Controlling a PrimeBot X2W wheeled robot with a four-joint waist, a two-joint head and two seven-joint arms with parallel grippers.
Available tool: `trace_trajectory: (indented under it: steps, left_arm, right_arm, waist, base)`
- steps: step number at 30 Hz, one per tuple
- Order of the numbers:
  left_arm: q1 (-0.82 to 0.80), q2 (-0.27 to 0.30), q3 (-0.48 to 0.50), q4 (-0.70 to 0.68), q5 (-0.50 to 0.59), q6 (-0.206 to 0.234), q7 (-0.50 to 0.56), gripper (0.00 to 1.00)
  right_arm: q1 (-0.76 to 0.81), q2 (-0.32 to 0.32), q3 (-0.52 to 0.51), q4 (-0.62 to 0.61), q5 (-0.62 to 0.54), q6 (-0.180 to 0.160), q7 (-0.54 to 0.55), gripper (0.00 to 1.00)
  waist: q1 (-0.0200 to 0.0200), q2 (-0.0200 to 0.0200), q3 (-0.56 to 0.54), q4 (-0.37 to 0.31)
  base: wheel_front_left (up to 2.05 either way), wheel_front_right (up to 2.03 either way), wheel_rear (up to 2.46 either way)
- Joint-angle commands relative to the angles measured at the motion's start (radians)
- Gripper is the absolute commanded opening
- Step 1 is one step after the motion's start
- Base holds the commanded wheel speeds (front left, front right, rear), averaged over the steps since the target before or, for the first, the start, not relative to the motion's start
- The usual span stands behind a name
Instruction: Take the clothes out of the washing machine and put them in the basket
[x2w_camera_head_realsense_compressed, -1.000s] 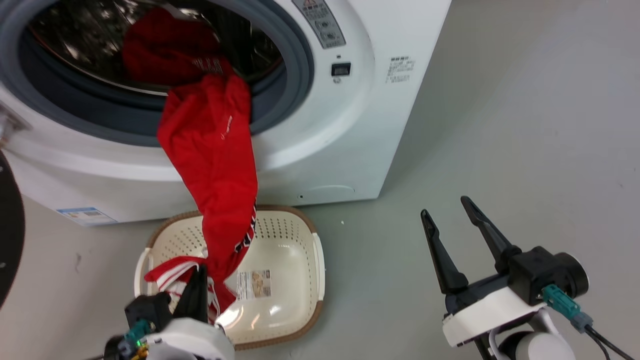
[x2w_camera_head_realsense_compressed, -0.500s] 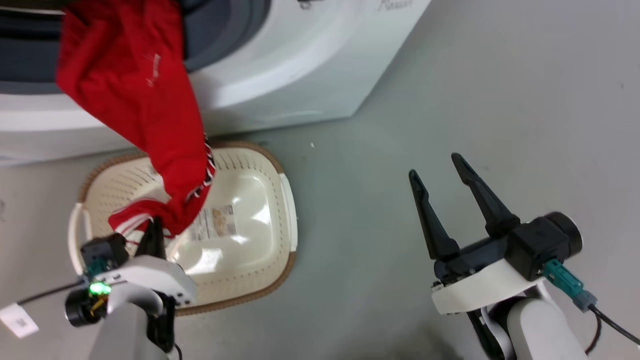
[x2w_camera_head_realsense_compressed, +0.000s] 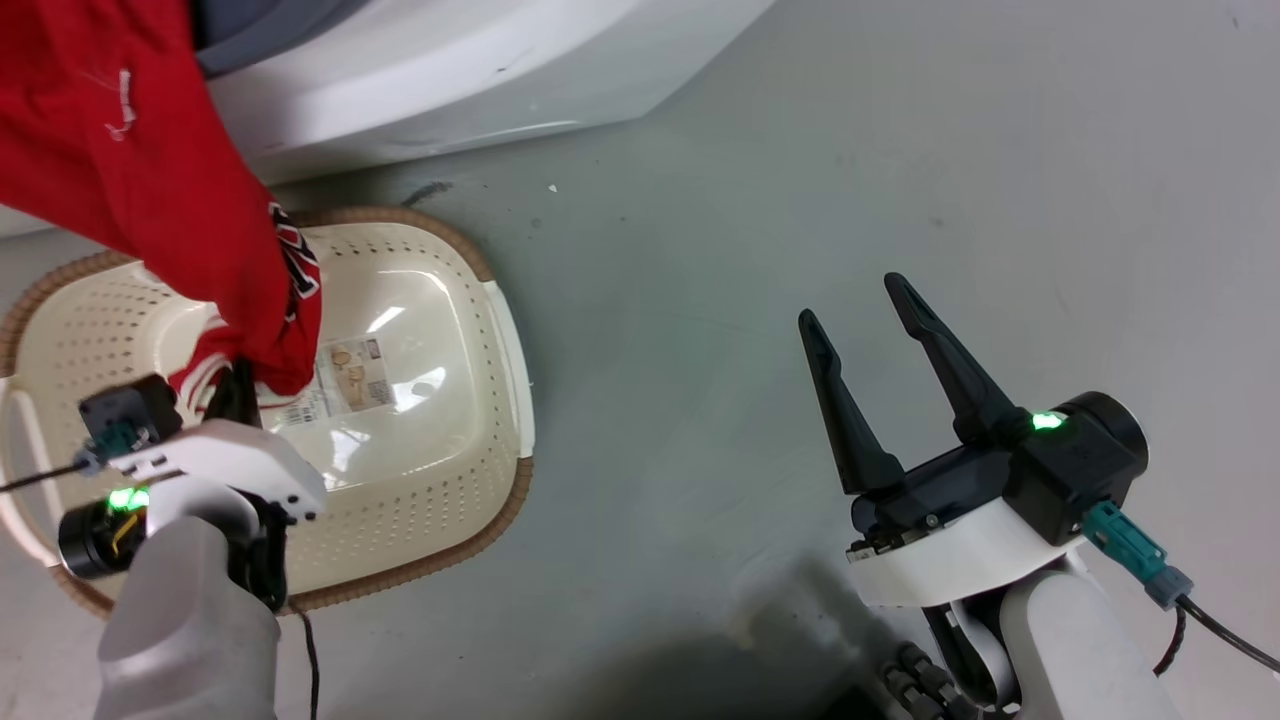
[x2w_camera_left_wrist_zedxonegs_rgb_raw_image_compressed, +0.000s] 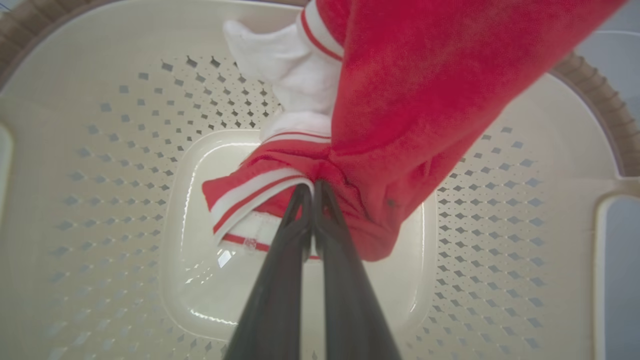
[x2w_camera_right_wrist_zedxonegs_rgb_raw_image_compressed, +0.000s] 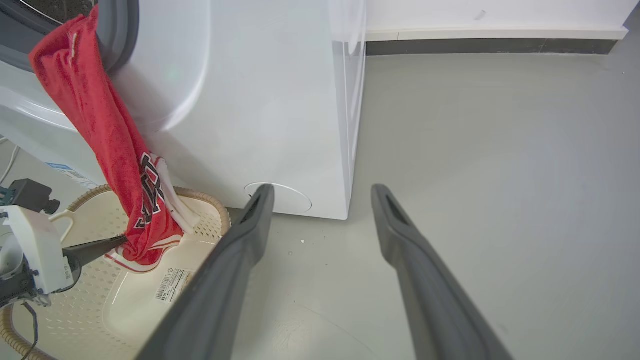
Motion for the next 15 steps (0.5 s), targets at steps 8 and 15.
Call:
trace_trajectory:
  steps: [8, 15]
  left_arm:
    - [-0.047, 0.019, 0.04, 0.044, -0.022, -0.008, -0.003, 1.0]
    - [0.059, -0.016, 0.056, -0.021, -0.013, -0.015, -0.002, 1.0]
  right_arm:
    - [-0.02, 0.002, -0.008, 0.03, -0.002, -0.001, -0.02, 1.0]
    - [0.001, 0.002, -0.012, 0.061, -0.007, -0.001, -0.028, 1.0]
  waist:
    - [-0.0002, 0.0, -0.009, -0.014]
    - [-0.0002, 0.0, -0.144, 0.01]
  base:
    - [0.0, 0.0, 0.0]
    - [0.0, 0.0, 0.0]
